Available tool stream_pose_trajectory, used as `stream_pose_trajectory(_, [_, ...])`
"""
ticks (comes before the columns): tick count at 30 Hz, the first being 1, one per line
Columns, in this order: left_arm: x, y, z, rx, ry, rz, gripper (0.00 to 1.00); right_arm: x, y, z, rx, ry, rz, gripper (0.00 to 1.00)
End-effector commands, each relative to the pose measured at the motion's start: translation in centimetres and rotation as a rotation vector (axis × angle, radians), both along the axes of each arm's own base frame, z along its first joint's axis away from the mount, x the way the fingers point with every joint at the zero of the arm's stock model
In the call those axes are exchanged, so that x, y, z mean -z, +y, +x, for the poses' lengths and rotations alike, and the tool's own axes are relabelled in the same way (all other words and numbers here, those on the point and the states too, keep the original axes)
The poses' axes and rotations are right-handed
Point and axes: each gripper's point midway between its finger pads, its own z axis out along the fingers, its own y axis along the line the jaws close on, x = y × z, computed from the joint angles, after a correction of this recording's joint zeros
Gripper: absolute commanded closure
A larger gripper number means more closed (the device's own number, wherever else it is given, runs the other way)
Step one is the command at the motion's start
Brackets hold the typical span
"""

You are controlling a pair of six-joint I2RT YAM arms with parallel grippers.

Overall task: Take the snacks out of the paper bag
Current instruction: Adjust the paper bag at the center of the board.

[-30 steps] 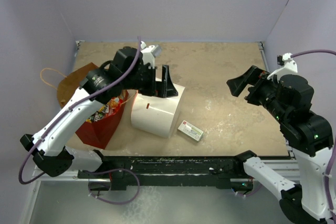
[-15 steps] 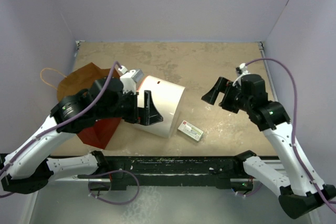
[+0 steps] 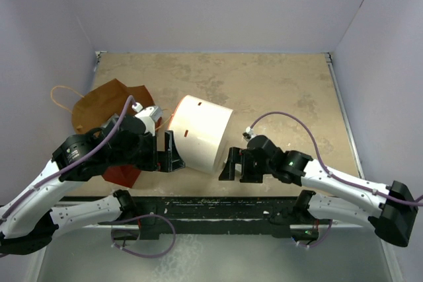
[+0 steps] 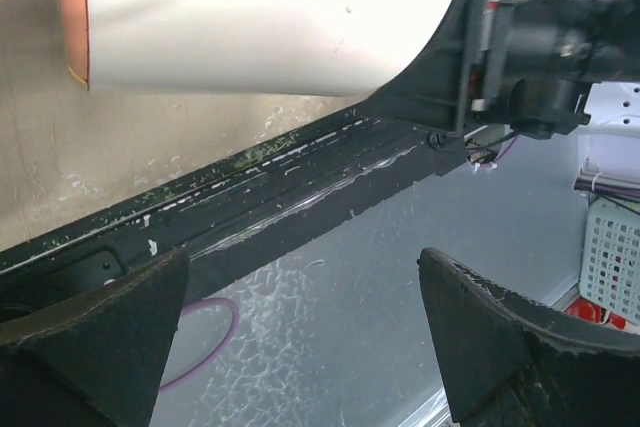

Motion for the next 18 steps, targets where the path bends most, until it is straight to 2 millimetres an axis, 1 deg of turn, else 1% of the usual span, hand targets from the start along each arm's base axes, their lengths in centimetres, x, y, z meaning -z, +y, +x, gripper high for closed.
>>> stream_pose_trajectory(1, [-0.9, 0.2, 0.2, -0.033, -0.026, -0.036, 0.01, 1.8, 1.6, 1.9, 0.23, 0.018, 0.045, 0.0])
stream_pose_trajectory(3, [-1.5, 0.5, 0.3, -0.052, -0.034, -0.045, 0.01, 2.7, 1.3, 2.1, 0.28, 0.031, 0.044, 0.01])
stream_pose_trajectory(7, [-2.5, 0.8, 0.4, -0.063, -0.047, -0.05, 0.01, 3.3, 1.2, 3.2, 0.336, -0.001, 0.059, 0.0])
stream_pose_trajectory(9, [-2.6, 1.0, 0.5, -0.07, -0.053, -0.042, 0.01, 3.9, 1.1, 3.3, 0.345, 0.003, 0.053, 0.02])
stream_pose_trajectory(12, [-3.5, 1.4, 1.0, -0.092, -0.08, -0.04, 0.01, 4.7, 1.0, 2.9, 0.346, 0.026, 0.041, 0.04])
stream_pose_trajectory(14, [-4.4, 1.9, 1.6, -0.121, -0.113, -0.032, 0.01, 4.8, 0.8, 2.7, 0.343, 0.034, 0.029, 0.04])
stream_pose_trajectory(16, [-5.6, 2.8, 2.5, -0.163, -0.165, 0.003, 0.01, 4.2, 0.7, 2.6, 0.335, 0.025, 0.032, 0.04])
stream_pose_trajectory(18, [-6.8, 4.1, 3.7, -0.22, -0.215, 0.063, 0.01, 3.5, 0.0, 2.9, 0.344, -0.01, 0.02, 0.03])
